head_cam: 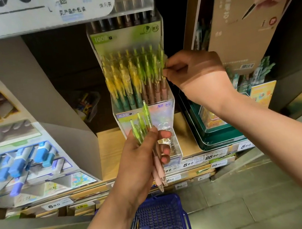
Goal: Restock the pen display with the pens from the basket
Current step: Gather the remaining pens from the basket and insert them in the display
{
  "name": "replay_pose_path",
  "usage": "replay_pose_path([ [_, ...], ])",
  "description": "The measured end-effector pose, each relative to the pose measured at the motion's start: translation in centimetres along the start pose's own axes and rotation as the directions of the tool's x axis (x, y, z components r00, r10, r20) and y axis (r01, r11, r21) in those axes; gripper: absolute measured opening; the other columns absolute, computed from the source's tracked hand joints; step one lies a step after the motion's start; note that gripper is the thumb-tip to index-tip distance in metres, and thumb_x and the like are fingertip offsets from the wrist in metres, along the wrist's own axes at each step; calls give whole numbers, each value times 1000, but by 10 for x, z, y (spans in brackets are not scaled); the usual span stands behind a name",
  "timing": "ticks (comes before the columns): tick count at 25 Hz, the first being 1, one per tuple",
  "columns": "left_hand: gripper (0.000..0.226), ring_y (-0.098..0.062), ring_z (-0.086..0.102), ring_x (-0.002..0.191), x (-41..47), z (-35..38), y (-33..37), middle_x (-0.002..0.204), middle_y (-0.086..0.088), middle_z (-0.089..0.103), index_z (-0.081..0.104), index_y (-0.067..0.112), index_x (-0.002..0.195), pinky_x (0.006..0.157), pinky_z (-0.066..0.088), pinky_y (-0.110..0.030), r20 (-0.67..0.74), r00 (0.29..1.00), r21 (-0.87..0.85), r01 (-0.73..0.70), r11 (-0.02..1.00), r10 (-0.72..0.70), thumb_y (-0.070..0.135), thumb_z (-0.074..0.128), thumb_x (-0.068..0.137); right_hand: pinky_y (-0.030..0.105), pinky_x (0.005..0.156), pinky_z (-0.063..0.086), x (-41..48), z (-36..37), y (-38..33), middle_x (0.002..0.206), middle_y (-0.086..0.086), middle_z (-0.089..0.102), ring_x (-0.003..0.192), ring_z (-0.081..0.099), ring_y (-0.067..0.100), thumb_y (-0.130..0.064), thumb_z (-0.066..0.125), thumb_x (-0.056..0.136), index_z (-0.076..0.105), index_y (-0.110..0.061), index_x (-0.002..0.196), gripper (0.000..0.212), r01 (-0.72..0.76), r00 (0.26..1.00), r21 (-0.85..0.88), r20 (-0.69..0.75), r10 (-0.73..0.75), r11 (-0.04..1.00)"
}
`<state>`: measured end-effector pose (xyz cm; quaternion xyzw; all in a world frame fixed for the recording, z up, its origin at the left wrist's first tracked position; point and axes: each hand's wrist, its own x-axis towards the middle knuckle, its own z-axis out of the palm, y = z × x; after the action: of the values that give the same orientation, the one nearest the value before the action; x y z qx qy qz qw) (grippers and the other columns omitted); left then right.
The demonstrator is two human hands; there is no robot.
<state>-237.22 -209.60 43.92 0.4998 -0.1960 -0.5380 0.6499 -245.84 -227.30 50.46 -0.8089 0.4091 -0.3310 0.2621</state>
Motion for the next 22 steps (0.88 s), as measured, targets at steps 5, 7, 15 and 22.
replay_pose_path([
  [5, 25, -15, 63, 70, 0, -2, 1, 100, -9, 75, 62, 7, 116, 57, 51, -26, 19, 999, 36, -26, 999, 26, 27, 57, 101, -7, 67, 36, -11, 5, 9, 86, -8, 72, 76, 60, 0, -22, 71, 90, 78, -18, 101, 14, -29, 999, -45, 35, 31, 999],
  [7, 27, -14, 65, 72, -1, -1, 2, 104, -10, 76, 66, 11, 115, 58, 52, -25, 33, 999, 27, -32, 999, 31, 30, 60, 98, -7, 65, 34, -20, 4, 10, 91, -4, 74, 76, 59, 1, -21, 69, 91, 77, -19, 103, 14, -50, 997, -68, 55, 53, 996],
  [15, 29, -16, 67, 74, -2, -3, 5, 113, -17, 75, 74, 10, 113, 60, 55, -26, 81, 996, -50, -39, 998, 43, 29, 56, 101, 20, 73, 49, -60, 5, 2, 82, -6, 72, 72, 62, 3, -22, 63, 98, 73, -19, 114, 19, -428, 839, 470, 525, 145, 772],
  [22, 35, -17, 68, 73, -4, -6, 5, 116, -17, 74, 72, 18, 122, 61, 56, -27, 110, 994, -80, -8, 997, 17, 39, 52, 103, 30, 77, 58, -53, -1, -5, 86, 6, 77, 80, 71, 14, -17, 77, 87, 75, -14, 98, 12, -432, 858, 520, 487, 160, 737],
])
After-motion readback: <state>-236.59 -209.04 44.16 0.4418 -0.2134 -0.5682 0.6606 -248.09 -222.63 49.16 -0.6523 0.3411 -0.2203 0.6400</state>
